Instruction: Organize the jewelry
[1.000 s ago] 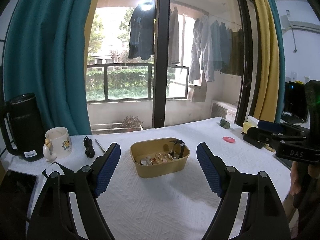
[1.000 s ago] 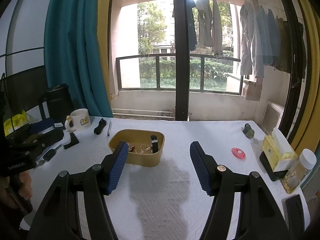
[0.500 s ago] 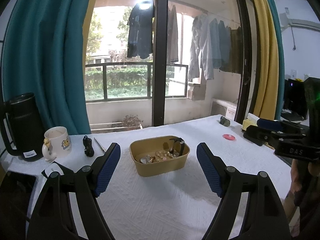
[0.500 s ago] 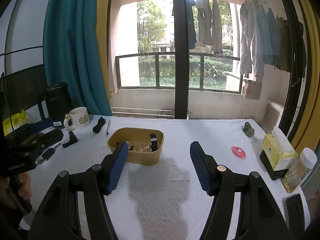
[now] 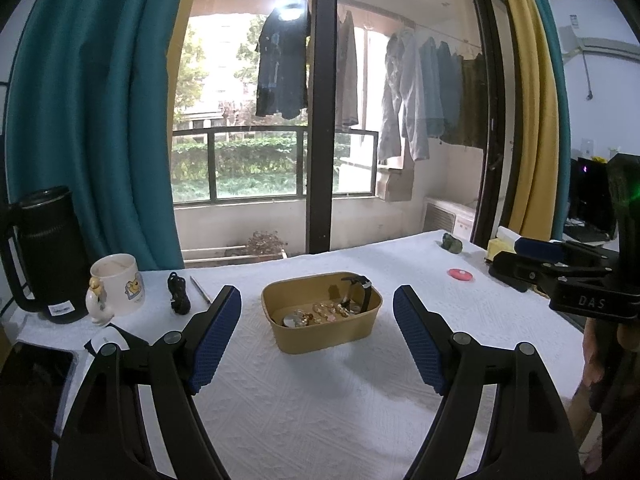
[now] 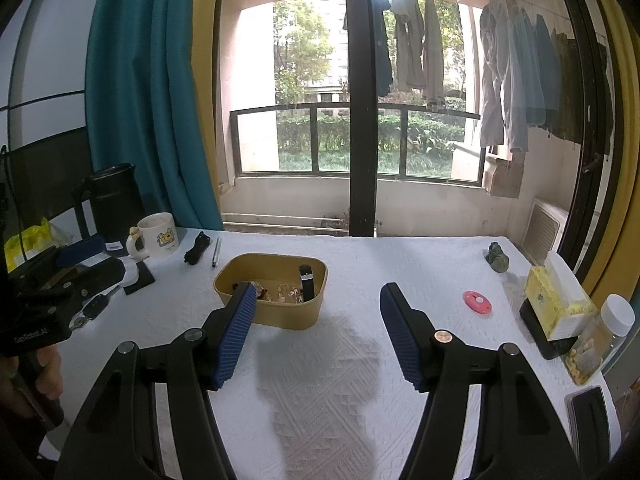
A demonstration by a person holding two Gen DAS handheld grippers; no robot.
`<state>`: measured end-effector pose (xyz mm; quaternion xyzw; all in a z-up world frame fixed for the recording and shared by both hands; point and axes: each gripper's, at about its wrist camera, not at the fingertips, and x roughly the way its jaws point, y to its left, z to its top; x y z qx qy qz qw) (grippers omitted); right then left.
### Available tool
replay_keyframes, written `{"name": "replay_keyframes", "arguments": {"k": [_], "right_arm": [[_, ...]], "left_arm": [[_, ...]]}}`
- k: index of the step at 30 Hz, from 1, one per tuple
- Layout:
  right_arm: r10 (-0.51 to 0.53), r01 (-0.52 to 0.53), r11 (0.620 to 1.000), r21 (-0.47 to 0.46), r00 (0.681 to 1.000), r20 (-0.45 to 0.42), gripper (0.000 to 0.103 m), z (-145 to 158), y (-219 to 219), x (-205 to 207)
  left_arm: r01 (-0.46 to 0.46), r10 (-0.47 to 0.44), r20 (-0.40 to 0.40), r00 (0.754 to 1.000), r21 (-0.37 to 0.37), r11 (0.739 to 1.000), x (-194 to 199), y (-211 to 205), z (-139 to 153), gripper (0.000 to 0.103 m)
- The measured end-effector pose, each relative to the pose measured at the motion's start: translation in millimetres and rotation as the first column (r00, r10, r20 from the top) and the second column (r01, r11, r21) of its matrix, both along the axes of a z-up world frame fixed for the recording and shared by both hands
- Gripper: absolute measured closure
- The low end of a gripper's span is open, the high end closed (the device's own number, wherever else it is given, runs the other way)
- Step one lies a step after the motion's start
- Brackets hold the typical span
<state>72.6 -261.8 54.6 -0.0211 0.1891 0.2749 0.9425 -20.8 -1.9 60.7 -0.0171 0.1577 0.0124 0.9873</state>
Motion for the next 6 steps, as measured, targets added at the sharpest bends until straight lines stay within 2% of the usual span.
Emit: {"name": "replay_keyframes", "arguments": {"k": [6], "right_arm": [[0.006,-0.006,1.0,-0.009,1.0,0.0,0.039,-1.4,2.1,1.2]], "left_arm": [[-0.002,0.002,0.002,1.0,-0.001,1.0,1.8,2.4,0.7,0.022]]}}
